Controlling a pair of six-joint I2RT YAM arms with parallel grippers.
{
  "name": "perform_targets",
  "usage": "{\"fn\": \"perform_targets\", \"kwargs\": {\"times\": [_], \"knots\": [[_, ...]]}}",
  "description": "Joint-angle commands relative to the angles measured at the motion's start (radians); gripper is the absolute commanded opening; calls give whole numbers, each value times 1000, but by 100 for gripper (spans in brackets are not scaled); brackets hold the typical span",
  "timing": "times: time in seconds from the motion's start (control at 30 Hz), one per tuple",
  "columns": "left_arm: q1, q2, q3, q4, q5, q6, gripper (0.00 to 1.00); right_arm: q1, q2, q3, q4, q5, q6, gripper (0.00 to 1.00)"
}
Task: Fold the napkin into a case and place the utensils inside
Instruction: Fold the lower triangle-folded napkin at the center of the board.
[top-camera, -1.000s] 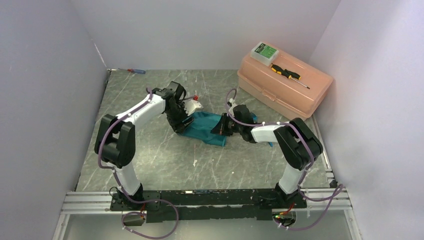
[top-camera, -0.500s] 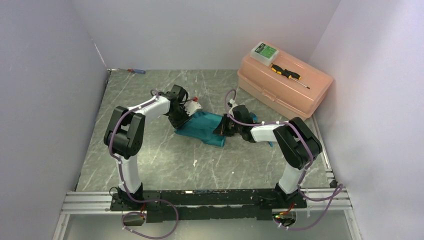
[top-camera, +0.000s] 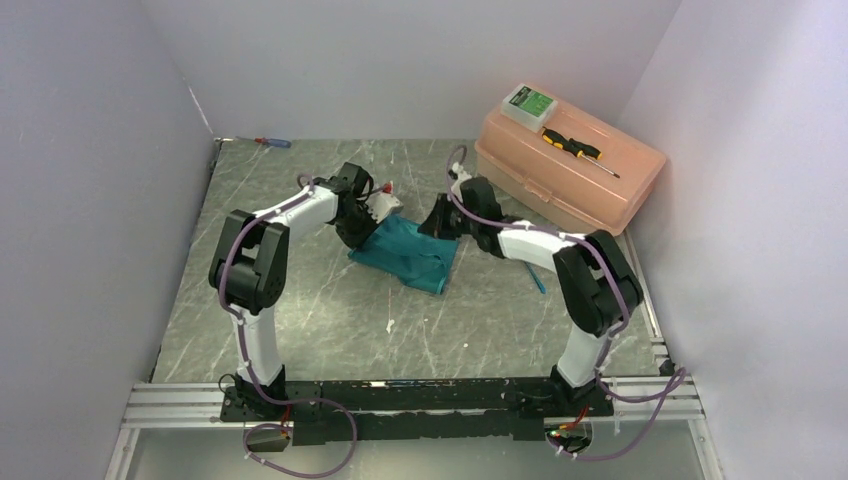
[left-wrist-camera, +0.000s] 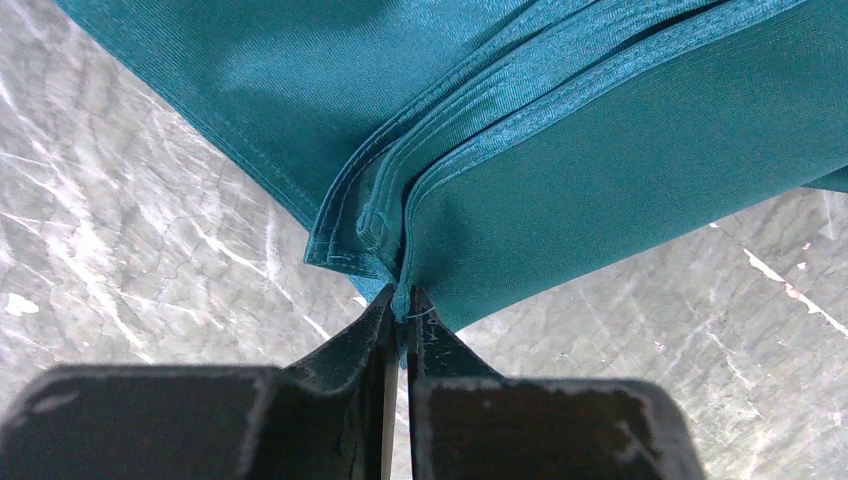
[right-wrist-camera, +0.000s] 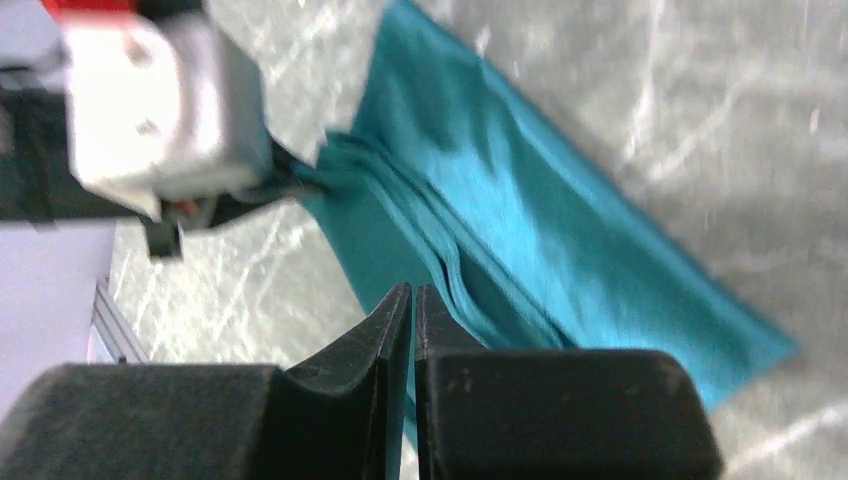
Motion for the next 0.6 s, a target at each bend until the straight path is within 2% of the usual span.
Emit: {"fn": "perform_targets", "kwargs": {"times": [0.0,0.17,0.57], "knots": [[2,10,35,-14,22,-25,11,-8,122,176,-26,-4,-52,10],[4,17,49,-18,-10,-48,10,-7,255,293,-38,-11,-52,8],[4,82,131,-23,6,-91,8,-3,313,235,5,11,-49,5]]}}
